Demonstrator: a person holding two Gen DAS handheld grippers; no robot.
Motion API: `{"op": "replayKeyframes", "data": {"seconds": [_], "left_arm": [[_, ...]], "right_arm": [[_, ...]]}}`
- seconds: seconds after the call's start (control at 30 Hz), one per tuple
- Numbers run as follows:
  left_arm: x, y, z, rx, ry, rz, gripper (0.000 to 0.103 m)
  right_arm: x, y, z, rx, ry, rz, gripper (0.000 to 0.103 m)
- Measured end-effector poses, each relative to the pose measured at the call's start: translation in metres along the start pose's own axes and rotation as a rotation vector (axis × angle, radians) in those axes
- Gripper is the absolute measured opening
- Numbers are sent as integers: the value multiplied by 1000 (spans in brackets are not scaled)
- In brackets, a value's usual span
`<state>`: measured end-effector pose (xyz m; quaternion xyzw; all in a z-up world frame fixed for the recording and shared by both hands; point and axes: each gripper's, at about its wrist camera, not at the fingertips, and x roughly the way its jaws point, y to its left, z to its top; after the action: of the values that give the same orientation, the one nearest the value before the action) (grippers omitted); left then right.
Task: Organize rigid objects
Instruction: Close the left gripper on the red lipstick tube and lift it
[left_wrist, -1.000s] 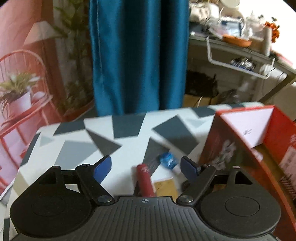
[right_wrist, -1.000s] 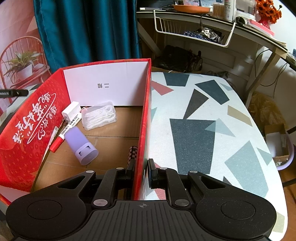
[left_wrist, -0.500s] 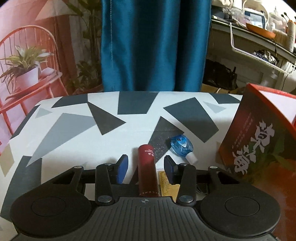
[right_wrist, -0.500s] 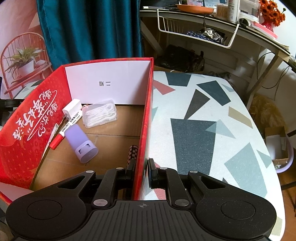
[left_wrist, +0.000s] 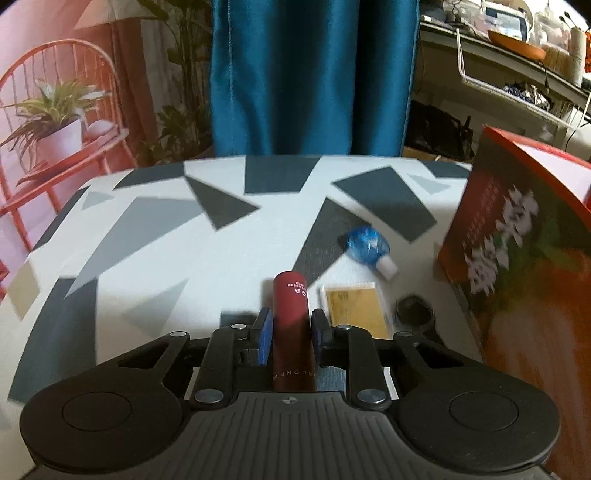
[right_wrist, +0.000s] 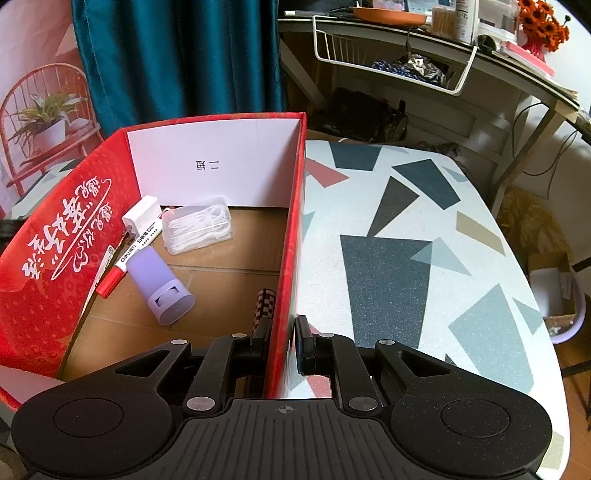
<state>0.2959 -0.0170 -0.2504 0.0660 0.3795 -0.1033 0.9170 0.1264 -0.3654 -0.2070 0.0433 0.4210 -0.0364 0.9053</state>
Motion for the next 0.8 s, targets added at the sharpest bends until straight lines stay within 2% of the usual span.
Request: {"op": "replayKeyframes", "data": {"seconds": [0.23, 0.37, 0.8], "left_arm": [[-28, -6, -24, -12, 38, 12, 24], [-33, -6, -34, -58, 86, 12, 24], [-37, -4, -43, -86, 58, 9, 25]], "right_arm": [[0, 0, -1, 3, -1, -1, 12], [-1, 1, -1, 0, -1, -5, 12], [-1, 0, 0, 2, 0, -5, 12]]}}
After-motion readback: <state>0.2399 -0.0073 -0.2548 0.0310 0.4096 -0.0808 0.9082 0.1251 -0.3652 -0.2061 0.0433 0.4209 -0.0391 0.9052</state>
